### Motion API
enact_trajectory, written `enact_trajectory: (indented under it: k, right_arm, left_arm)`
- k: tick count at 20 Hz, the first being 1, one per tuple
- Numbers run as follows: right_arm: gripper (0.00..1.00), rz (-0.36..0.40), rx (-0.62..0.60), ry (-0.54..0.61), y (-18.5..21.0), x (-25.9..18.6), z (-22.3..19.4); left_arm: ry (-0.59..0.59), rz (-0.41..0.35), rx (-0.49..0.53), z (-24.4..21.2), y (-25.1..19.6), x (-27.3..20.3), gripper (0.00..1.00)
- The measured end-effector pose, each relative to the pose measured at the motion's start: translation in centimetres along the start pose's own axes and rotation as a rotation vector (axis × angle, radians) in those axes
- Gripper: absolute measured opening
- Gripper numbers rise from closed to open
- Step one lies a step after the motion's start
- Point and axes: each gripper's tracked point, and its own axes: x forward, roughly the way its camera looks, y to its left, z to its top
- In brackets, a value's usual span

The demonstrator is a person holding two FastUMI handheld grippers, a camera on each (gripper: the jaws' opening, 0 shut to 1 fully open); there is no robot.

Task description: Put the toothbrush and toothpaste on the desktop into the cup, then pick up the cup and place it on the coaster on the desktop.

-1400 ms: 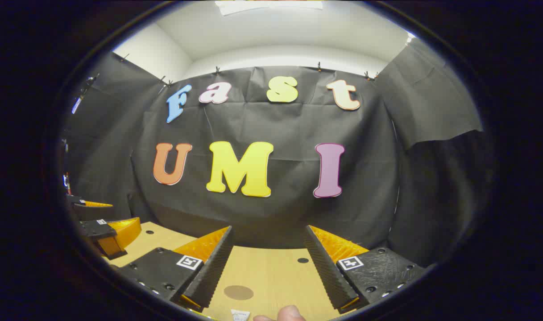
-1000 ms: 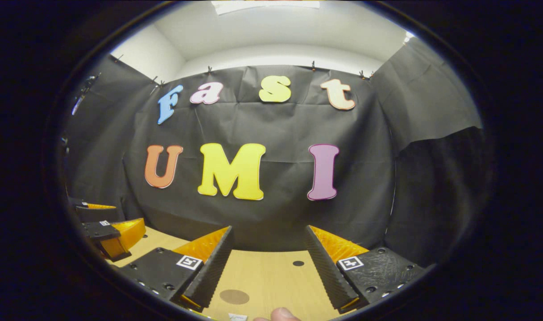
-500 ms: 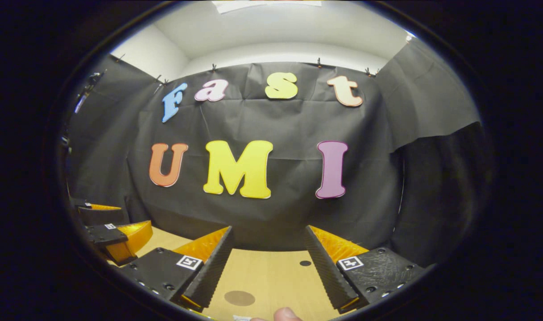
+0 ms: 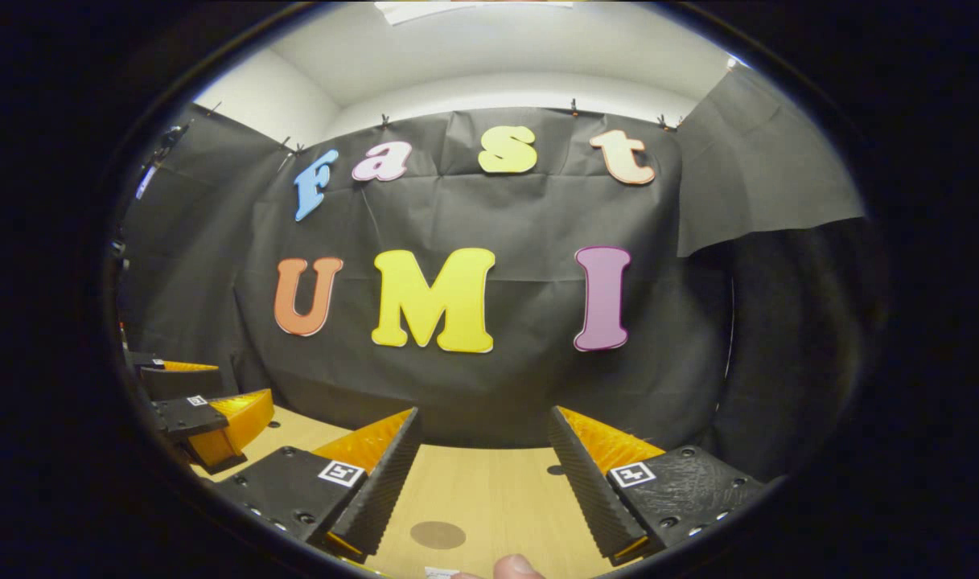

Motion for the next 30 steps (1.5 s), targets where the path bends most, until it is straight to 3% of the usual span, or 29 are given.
enact_trajectory:
  k: [16, 30]
  right_arm:
    - [0.95, -0.021, 0.003, 0.002, -0.6, -1.6, -0.6]
    - [0.95, 0.006, -0.013, 0.034, -0.5, -1.4, -1.1]
  left_arm:
    - [0.006, -0.006, -0.018, -0.8, -0.4, -1.0, 0.99]
    - [0.015, -0.016, -0.007, -0.6, -1.0, -1.1, 0.99]
